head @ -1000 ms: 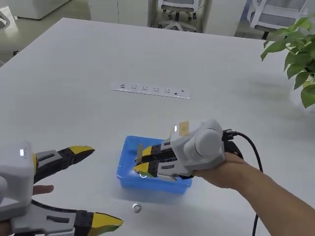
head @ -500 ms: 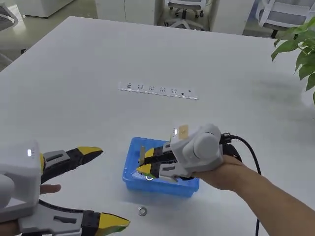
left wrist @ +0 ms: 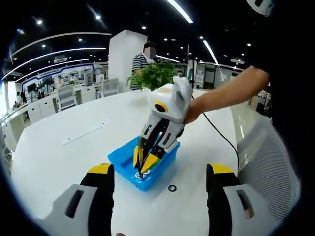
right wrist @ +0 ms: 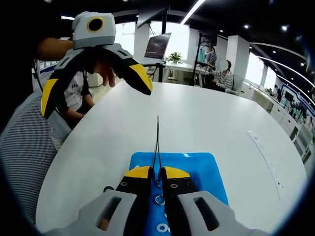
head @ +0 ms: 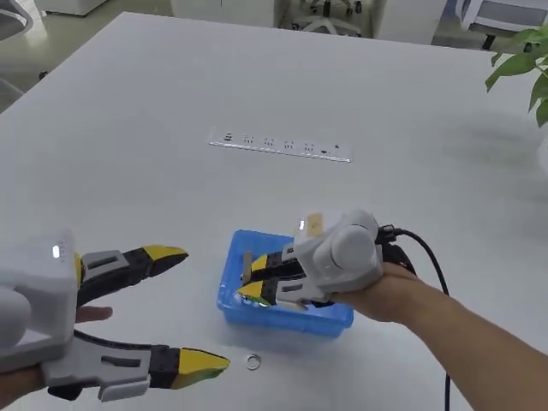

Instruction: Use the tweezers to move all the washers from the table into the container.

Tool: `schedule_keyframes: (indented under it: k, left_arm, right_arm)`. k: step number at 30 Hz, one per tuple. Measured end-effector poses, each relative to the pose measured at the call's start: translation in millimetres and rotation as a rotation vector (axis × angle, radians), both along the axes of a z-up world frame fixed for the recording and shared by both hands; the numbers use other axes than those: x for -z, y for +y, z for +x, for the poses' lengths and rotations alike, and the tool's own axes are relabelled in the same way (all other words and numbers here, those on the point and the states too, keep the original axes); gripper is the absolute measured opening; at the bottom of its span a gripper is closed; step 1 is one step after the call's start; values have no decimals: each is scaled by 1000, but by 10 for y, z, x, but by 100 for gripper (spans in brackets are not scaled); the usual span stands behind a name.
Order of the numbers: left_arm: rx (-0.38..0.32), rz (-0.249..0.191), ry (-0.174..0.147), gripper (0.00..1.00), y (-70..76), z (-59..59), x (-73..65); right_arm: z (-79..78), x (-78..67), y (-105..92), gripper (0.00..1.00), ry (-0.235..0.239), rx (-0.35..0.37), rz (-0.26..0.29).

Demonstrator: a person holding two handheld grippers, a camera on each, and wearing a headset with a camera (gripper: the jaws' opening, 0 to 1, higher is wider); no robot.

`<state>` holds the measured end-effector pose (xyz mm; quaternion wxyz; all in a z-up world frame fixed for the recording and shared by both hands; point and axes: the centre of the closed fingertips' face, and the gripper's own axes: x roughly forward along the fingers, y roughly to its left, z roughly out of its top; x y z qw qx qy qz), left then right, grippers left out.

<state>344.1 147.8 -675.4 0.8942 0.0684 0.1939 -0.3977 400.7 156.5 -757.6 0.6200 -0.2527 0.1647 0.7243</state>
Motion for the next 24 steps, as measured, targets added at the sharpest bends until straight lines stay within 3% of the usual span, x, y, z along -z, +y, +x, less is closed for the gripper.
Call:
schedule_keyframes:
  k: [11, 24]
  left_arm:
    - [65, 39, 0, 56, -9, 188, 63]
    - [129, 70, -10, 39, -87, 464, 121]
  right_arm:
    - [21, 65, 19, 10, 5, -15, -2]
    - [20, 56, 27, 10, -2, -34, -4]
